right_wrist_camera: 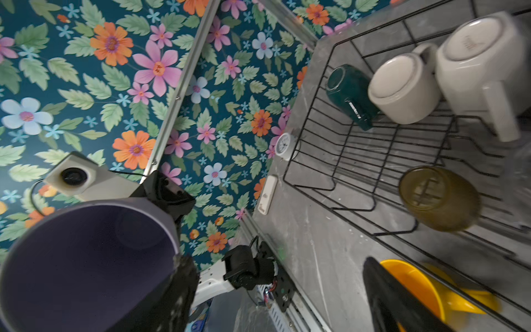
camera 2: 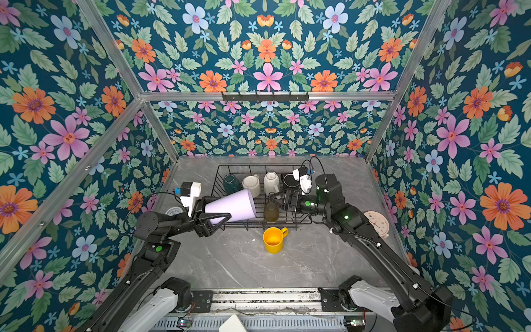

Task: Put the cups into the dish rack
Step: 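Carry the lavender cup over the rack with the left gripper while the right draws back, then lower the lavender cup upside down into the rack beside the green mug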

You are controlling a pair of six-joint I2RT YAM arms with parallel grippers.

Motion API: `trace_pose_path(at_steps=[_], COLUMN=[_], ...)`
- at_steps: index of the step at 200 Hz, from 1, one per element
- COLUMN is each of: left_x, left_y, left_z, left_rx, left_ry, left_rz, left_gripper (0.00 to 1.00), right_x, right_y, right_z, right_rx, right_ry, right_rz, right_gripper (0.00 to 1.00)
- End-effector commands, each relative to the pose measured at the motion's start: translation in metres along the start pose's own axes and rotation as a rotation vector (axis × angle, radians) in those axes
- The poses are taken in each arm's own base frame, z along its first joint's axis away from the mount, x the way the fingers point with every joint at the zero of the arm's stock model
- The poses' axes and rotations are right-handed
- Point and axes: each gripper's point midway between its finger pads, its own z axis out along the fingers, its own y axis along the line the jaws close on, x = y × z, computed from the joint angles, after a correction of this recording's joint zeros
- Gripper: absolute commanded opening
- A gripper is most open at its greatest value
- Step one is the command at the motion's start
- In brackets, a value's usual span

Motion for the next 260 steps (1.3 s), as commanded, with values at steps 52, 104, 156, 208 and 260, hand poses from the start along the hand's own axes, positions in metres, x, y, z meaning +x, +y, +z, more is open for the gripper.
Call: trace_pose_path(at_steps=[52, 104, 156, 208, 260], left_x=[0.001, 0.000, 0.014, 0.030, 0.045], left_y=[0.040, 0.084, 0.122, 0.154, 0.181], left_z=[-0.003, -0.028, -0.049, -0.065, -0.067], left_rx=[-0.264, -0.631, -0.867, -1.041, -1.124], left_ry=[0.086, 0.223, 0.351, 0.500, 0.611], left_rz=[0.001, -0.060, -0.163, -0.241, -0.258], left_gripper=[0.00, 0.00, 0.00, 0.00, 0.00], right_x=[-0.005, -0.006, -0.006, -0.003, -0.001], right_y=[-0.027, -0.032, -0.035, -0.041, -0.044], right_z=[-0.011, -0.015, -0.015, -0.013, -0.012], right_rx=[0.165, 0.202, 0.217, 0.232, 0.242], right_ry=[-0.063, -0.073, -0.070, -0.060, -0.051], right_rz=[-0.070, -0.083, -0.083, -0.079, -0.079], right_gripper=[0.99, 0.99, 0.99, 0.99, 0.99])
